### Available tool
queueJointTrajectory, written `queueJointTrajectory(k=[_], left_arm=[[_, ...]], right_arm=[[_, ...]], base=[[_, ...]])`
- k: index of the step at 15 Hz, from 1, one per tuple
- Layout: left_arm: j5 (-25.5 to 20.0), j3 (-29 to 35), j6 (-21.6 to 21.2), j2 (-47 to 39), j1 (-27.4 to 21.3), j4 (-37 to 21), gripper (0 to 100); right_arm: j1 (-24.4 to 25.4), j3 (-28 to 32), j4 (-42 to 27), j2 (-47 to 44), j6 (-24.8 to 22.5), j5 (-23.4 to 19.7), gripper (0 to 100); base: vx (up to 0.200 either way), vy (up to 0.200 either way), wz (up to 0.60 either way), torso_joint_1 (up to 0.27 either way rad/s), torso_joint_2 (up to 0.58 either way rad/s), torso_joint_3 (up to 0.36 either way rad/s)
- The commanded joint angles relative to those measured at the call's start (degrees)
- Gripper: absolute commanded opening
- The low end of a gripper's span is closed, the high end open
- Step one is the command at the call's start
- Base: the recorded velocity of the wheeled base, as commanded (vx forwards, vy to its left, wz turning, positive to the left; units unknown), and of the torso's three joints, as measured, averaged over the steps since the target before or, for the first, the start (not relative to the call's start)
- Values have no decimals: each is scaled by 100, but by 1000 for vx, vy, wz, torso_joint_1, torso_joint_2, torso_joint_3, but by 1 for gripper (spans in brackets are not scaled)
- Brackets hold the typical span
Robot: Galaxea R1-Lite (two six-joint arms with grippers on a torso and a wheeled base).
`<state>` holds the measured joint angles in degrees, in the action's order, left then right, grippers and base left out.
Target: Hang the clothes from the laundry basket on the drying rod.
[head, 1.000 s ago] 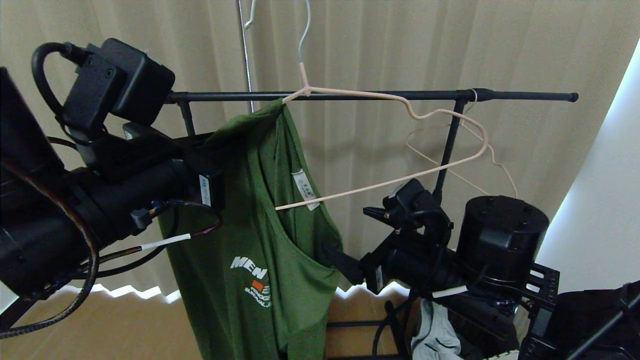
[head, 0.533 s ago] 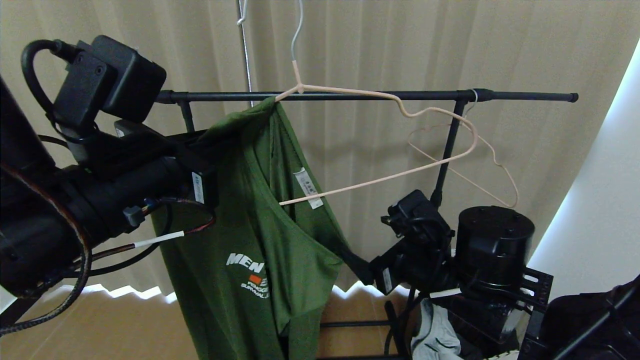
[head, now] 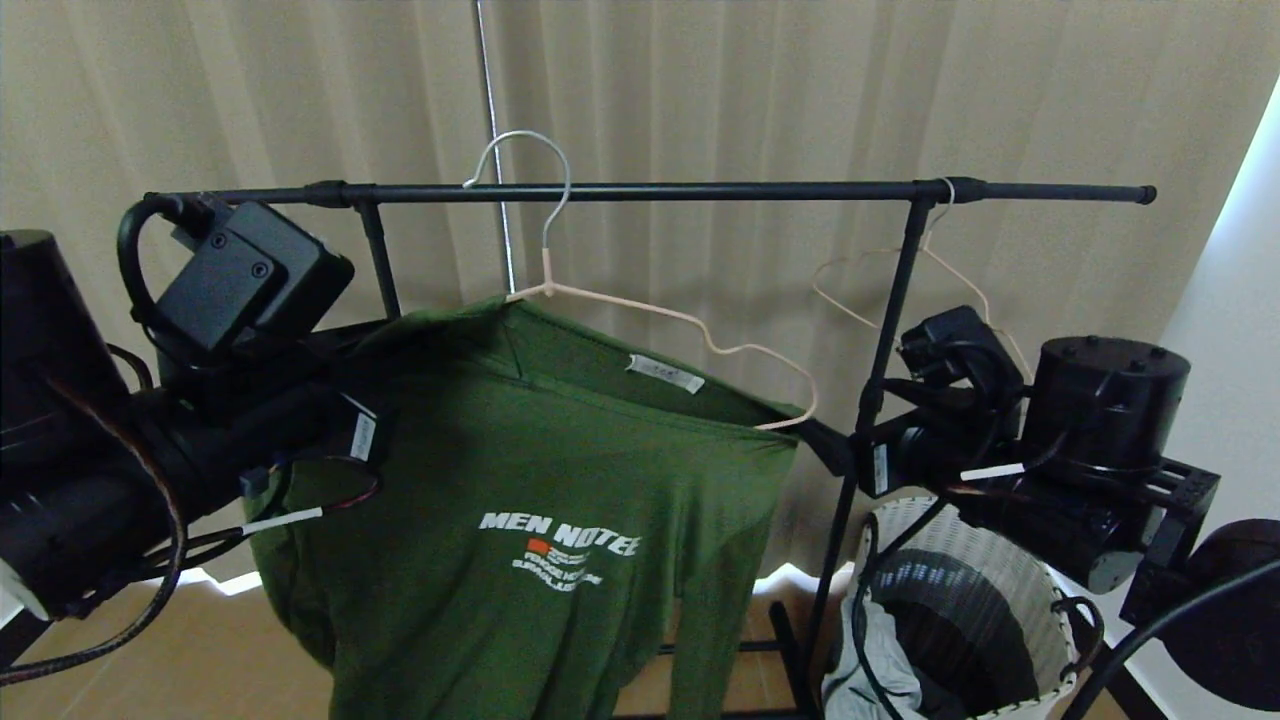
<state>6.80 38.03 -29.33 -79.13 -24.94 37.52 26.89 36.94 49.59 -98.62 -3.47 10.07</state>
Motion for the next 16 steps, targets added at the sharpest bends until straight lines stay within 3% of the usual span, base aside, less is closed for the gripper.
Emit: queueJointTrajectory(k=[1, 3, 7, 9, 11, 16], left_arm=[[14, -147, -205, -32, 315, 1, 0], [-3, -279, -424, -32, 473, 9, 0], [32, -314, -424, -112, 481, 9, 0], [216, -332, -424, -243, 473, 9, 0], [515, -218, -407, -437, 438, 18, 0], [700, -121, -38, -560, 306, 53, 0]], right_arm=[[-132, 235, -37, 212, -4, 4, 100], [-132, 296, -37, 317, -13, -23, 100], [-70, 314, -152, 511, -13, -146, 100], [114, 314, -187, 642, -13, -418, 100], [484, 358, -529, 783, -13, -427, 100], [923, 428, -732, 924, -83, -752, 100]], base=[[0, 0, 0, 0, 0, 0], [0, 0, 0, 0, 0, 0], [0, 0, 0, 0, 0, 0], [0, 0, 0, 0, 0, 0], [0, 0, 0, 0, 0, 0], [0, 0, 0, 0, 0, 0]])
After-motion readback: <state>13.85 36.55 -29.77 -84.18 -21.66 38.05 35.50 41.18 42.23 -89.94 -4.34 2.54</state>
